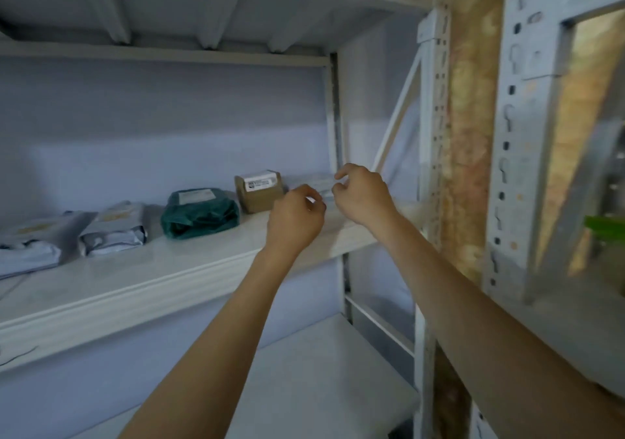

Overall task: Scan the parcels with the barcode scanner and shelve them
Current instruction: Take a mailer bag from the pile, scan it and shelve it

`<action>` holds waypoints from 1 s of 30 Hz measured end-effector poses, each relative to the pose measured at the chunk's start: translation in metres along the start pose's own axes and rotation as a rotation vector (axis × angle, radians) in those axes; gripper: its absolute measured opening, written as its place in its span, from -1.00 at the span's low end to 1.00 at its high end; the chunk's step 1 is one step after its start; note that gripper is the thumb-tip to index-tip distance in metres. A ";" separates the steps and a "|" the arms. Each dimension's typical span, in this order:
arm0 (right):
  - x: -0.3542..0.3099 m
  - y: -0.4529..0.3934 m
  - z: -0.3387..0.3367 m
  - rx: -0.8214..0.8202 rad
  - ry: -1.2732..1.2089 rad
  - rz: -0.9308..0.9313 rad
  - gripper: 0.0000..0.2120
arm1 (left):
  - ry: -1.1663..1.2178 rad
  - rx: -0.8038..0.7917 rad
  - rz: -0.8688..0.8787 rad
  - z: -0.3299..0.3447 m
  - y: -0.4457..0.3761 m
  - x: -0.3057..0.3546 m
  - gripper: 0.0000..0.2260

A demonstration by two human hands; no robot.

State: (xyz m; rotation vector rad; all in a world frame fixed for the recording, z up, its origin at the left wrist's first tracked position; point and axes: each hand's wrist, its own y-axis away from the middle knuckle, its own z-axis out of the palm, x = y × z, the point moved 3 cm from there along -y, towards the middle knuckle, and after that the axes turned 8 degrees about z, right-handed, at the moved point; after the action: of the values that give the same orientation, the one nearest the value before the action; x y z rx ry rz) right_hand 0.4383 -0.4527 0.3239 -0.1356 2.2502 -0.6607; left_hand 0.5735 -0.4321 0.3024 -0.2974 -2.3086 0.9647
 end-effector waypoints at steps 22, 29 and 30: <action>0.233 0.425 -0.107 0.107 0.218 1.003 -0.73 | 0.498 -0.989 0.088 0.163 0.353 0.135 -0.77; 0.304 0.497 -0.160 0.295 0.015 1.288 -0.82 | 0.643 -1.077 -0.173 0.216 0.409 0.163 -0.76; 0.311 0.503 -0.166 0.320 -0.023 1.322 -0.83 | 0.653 -1.091 -0.196 0.225 0.413 0.165 -0.74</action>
State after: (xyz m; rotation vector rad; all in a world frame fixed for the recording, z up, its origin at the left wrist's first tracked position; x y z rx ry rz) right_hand 0.1576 -0.0428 -0.0366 1.3512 1.6547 -0.2351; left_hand 0.2935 -0.1973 -0.0371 -0.6740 -1.9471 -0.5215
